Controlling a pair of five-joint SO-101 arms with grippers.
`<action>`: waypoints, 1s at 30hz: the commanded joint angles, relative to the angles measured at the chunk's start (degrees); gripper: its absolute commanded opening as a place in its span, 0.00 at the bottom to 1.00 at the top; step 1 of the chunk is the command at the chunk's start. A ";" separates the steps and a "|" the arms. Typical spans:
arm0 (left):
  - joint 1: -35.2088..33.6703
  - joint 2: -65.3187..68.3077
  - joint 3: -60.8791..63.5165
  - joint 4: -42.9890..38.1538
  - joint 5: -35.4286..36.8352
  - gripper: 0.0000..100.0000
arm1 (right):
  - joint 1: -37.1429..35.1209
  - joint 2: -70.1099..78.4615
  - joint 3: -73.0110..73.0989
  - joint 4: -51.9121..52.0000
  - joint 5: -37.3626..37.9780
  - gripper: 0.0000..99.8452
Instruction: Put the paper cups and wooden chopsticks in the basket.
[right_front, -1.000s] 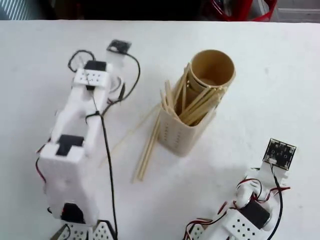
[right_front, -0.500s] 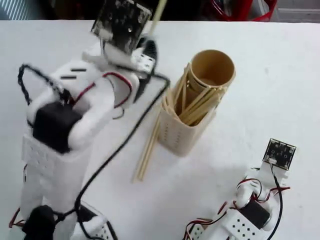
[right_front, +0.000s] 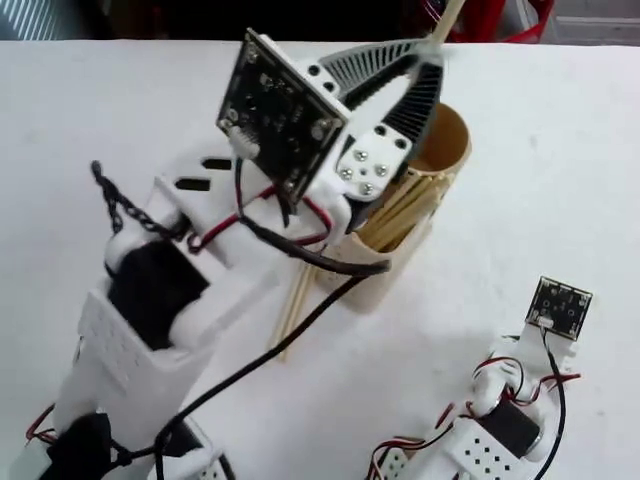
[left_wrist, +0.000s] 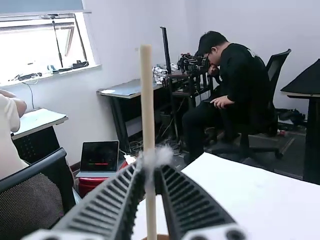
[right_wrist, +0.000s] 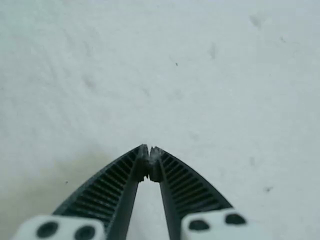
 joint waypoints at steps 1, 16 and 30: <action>0.48 2.95 0.97 -5.71 0.35 0.02 | 0.48 0.22 0.62 0.22 0.53 0.02; -1.10 5.93 1.41 -2.29 0.79 0.07 | 0.40 0.22 0.62 0.22 0.53 0.02; -20.53 5.93 1.41 14.68 0.35 0.07 | 0.48 0.22 0.62 0.22 0.53 0.02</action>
